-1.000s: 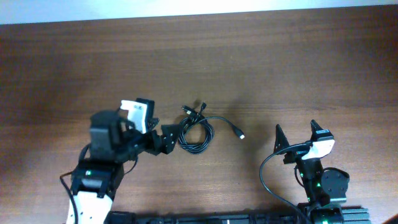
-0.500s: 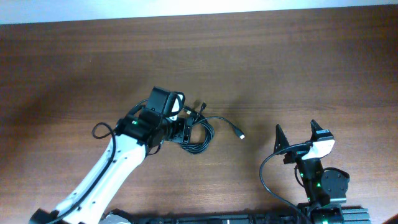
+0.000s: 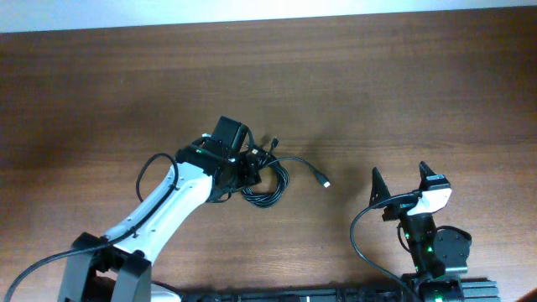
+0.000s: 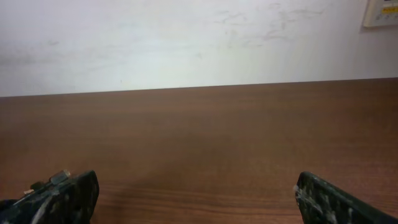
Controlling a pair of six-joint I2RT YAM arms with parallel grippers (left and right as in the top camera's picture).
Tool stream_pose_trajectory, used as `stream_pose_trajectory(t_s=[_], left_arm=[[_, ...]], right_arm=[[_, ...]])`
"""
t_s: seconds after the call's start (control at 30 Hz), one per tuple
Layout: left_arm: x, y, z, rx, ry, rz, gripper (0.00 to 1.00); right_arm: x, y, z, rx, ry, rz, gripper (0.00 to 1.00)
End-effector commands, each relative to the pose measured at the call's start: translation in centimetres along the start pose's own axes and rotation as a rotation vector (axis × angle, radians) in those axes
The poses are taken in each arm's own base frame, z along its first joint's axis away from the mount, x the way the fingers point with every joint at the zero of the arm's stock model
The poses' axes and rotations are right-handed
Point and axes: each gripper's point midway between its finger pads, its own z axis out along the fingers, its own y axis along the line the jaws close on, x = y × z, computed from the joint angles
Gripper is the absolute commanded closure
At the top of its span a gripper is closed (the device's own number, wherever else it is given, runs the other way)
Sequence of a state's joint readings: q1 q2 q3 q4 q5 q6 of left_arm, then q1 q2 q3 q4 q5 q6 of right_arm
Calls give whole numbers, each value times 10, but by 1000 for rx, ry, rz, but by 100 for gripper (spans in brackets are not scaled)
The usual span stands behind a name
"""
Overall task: Untangle cables
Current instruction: 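Move the left gripper toward the coiled black cable bundle, then close the left gripper on the top of the black cable coil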
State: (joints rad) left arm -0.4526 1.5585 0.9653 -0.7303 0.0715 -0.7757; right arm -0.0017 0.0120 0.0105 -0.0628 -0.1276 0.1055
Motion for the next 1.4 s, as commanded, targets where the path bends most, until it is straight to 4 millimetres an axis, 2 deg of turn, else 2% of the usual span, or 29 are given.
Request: stream_pose_trajectory(t_s=[0.0, 0.13, 0.23, 0.33, 0.4, 0.47, 0.57, 0.6, 0.77, 0.87, 0.9, 1.03, 1.3, 1.37], left_arm=[[-1, -2, 5, -9, 13, -106, 30], [1, 3, 15, -41, 26, -109, 30], [4, 4, 25, -61, 48, -61, 44], [5, -3, 37, -49, 50, 79, 47], [7, -11, 44, -40, 48, 146, 52], [6, -15, 48, -36, 32, 182, 64], [1, -14, 48, -55, 5, 189, 97], [1, -13, 48, -55, 5, 186, 100], [-8, -12, 43, -45, -13, 150, 100], [-15, -10, 35, -32, -30, -14, 100], [-16, -8, 31, -26, -28, -120, 100], [-9, -17, 24, 32, 22, -382, 100], [-2, -13, 24, 11, 47, -397, 100], [-4, -13, 24, 10, 39, -391, 73]], right_arm=[[2, 0, 0, 4, 2, -1, 1], [2, 0, 0, 4, 2, -1, 1], [2, 0, 0, 4, 2, -1, 1], [2, 0, 0, 4, 2, -1, 1], [2, 0, 0, 4, 2, -1, 1], [2, 0, 0, 4, 2, -1, 1], [2, 0, 0, 4, 2, -1, 1], [2, 0, 0, 4, 2, -1, 1], [2, 0, 0, 4, 2, -1, 1], [2, 0, 0, 4, 2, -1, 1], [2, 0, 0, 4, 2, -1, 1], [2, 0, 0, 4, 2, -1, 1], [2, 0, 0, 4, 2, -1, 1], [2, 0, 0, 4, 2, -1, 1]])
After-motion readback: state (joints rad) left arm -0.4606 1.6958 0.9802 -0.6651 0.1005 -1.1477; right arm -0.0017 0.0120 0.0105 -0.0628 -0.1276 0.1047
